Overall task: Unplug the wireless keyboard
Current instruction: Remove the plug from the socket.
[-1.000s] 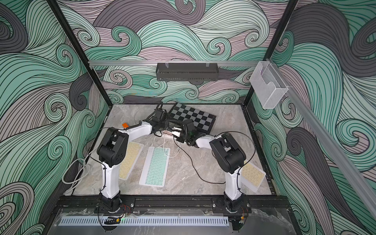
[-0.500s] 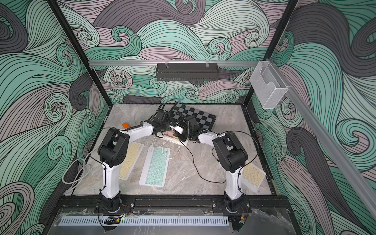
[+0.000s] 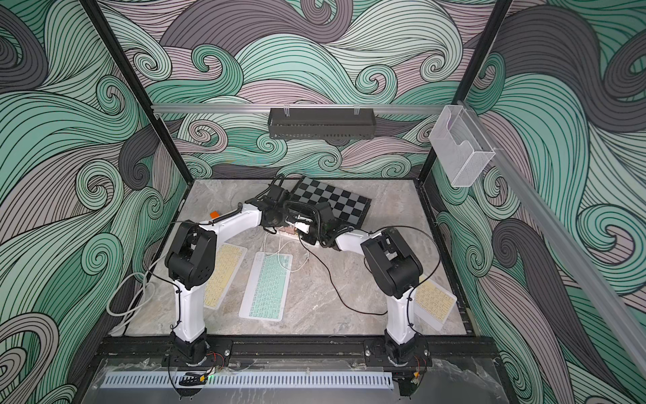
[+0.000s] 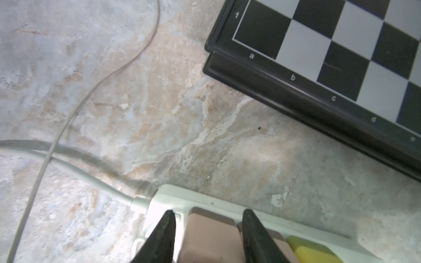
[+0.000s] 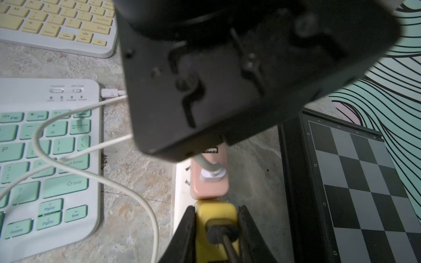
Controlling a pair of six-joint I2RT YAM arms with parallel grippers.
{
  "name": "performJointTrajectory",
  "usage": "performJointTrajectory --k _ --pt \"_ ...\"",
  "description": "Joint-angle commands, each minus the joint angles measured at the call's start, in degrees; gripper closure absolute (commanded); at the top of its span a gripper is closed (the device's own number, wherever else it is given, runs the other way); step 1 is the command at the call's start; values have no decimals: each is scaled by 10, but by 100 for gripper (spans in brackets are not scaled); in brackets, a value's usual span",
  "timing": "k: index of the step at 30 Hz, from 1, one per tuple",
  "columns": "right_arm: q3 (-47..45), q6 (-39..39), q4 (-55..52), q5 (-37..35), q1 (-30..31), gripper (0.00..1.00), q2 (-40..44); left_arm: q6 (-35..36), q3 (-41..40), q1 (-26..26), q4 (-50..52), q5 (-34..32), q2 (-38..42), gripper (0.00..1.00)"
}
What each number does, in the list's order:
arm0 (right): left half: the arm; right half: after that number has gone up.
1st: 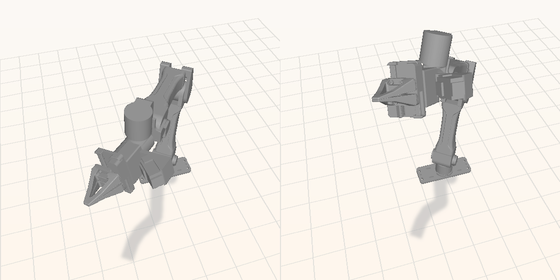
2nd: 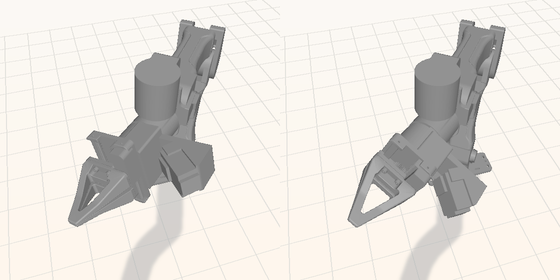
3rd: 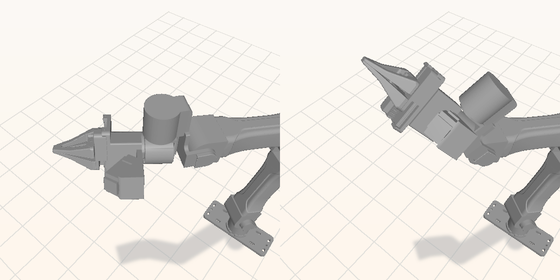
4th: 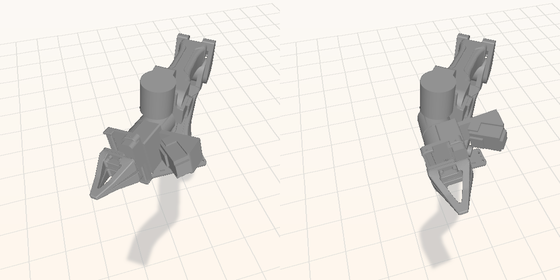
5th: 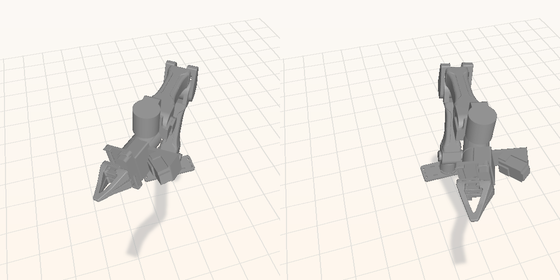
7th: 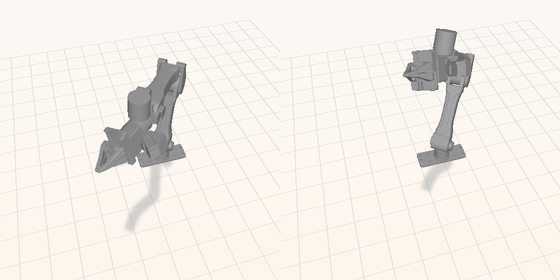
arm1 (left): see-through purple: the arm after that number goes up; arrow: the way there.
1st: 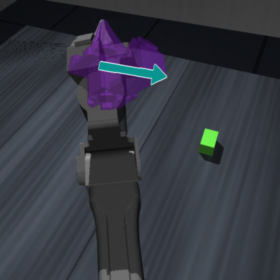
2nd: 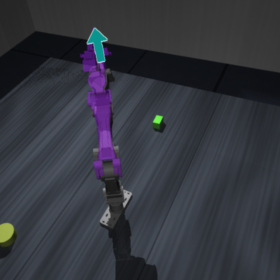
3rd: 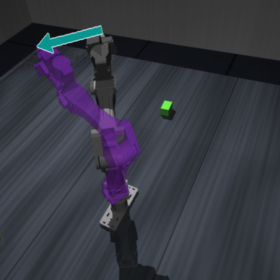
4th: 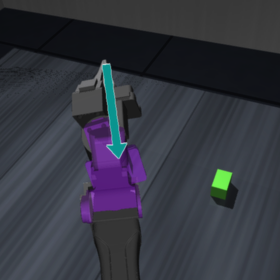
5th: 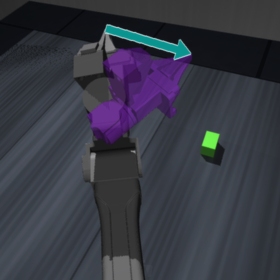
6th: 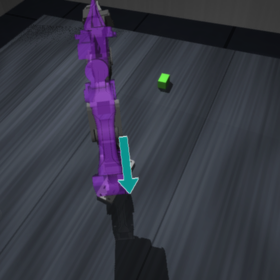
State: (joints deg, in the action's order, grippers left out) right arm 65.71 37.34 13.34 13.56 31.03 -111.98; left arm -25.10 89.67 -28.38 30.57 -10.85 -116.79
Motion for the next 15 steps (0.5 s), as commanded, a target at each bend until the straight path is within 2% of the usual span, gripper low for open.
performJointTrajectory --k 1,7,15 --pt "11 23 51 -69 -13 100 -14 26 11 9 128 31 26 48" --pt "20 22 44 -61 -13 100 -14 19 8 6 120 77 -1 48" --pt "27 17 36 -45 -7 100 -16 11 25 1 107 93 -51 49"
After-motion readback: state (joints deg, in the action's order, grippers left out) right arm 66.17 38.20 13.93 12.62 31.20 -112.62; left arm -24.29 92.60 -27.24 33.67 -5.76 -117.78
